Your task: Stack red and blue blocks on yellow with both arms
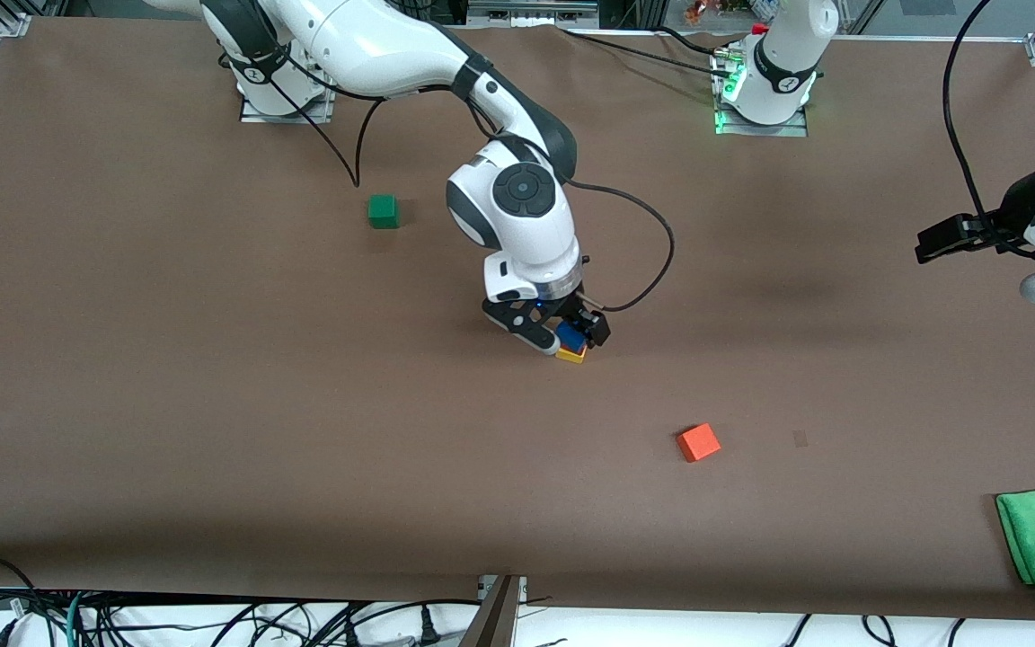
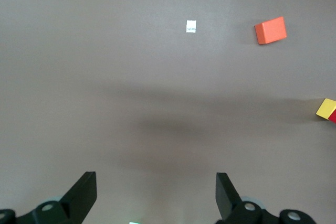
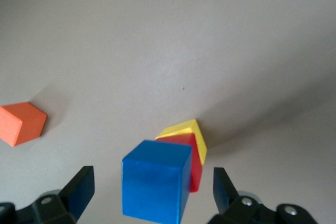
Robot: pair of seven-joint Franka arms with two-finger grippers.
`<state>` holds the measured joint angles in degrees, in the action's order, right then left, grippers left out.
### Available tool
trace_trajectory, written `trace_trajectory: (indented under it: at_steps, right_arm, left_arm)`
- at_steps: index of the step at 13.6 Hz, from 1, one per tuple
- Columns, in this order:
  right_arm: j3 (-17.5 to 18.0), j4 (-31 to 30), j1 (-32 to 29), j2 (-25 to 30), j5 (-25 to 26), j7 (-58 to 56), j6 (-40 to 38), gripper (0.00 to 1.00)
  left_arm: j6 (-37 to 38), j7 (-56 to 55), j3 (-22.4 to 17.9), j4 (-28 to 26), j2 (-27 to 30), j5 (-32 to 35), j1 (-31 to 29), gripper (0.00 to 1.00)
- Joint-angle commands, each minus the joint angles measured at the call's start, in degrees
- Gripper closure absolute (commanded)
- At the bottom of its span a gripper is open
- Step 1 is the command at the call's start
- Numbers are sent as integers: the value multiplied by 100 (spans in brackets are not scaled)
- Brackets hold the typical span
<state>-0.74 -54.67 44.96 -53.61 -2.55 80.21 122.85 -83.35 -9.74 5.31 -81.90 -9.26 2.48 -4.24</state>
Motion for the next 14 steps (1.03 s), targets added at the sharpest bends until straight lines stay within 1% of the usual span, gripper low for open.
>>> trace_trajectory:
  at_steps: [1, 2, 3, 4, 5, 6, 7, 9, 11, 14]
  right_arm:
    - [48, 1, -346, 596, -141, -653, -900, 0]
    - [39, -8, -469, 754, -150, -943, -1147, 0]
    - [-13, -95, -566, 1042, -150, -1111, -1428, 0]
    - [-5, -227, -793, 1245, -158, -1330, -1831, 0]
    - [13, -341, -1039, 1474, -263, -1802, -2340, 0]
    - [-13, -481, -1276, 1676, -447, -2512, -2745, 0]
    - [-22, -700, -1575, 1939, -596, -3154, -2949, 0]
    - [-13, -1341, -2155, 2563, -764, -3922, -3161, 0]
    - [-101, -2139, -2402, 3300, -800, -4782, -3197, 0]
    - [-548, -3458, -2518, 4522, -765, -5977, -3206, 0]
  left_arm:
    - [-49, 77, -30, -54, 108, -73, 2, 0]
    - [-49, 77, -30, -63, 108, -73, 2, 0]
    - [-49, 77, -30, -54, 100, -73, 2, 0]
    - [-49, 77, -30, -54, 91, -73, 2, 0]
    - [-49, 77, -30, -54, 91, -73, 2, 0]
    - [-49, 68, -30, -54, 91, -64, 2, 0]
    - [-41, 77, -30, -54, 91, -64, 2, 0]
    - [-41, 77, -30, -54, 91, -64, -6, 0]
    - [-41, 68, -39, -54, 91, -64, -6, 0]
    - [-41, 77, -30, -54, 91, -64, -6, 0]
